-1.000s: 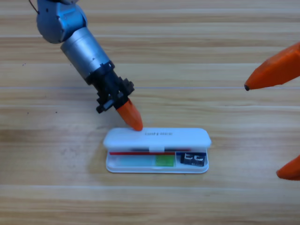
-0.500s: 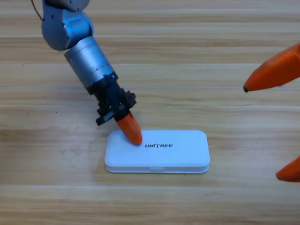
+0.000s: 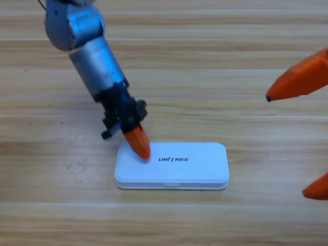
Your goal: Clean up eraser and pencils
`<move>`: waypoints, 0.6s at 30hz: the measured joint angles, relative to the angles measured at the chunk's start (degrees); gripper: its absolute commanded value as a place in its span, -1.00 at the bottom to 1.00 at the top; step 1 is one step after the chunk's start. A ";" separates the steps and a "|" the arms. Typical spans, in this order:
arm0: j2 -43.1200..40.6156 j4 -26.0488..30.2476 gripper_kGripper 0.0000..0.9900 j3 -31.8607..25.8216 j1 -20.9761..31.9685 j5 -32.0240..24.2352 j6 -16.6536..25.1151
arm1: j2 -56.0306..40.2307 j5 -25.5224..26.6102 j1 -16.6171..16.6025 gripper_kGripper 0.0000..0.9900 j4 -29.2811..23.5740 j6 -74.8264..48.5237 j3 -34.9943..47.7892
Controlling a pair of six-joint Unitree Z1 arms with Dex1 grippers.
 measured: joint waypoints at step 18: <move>-42.40 1.06 1.00 18.82 -10.50 6.64 -12.86 | 0.11 0.00 0.00 1.00 0.00 0.00 0.00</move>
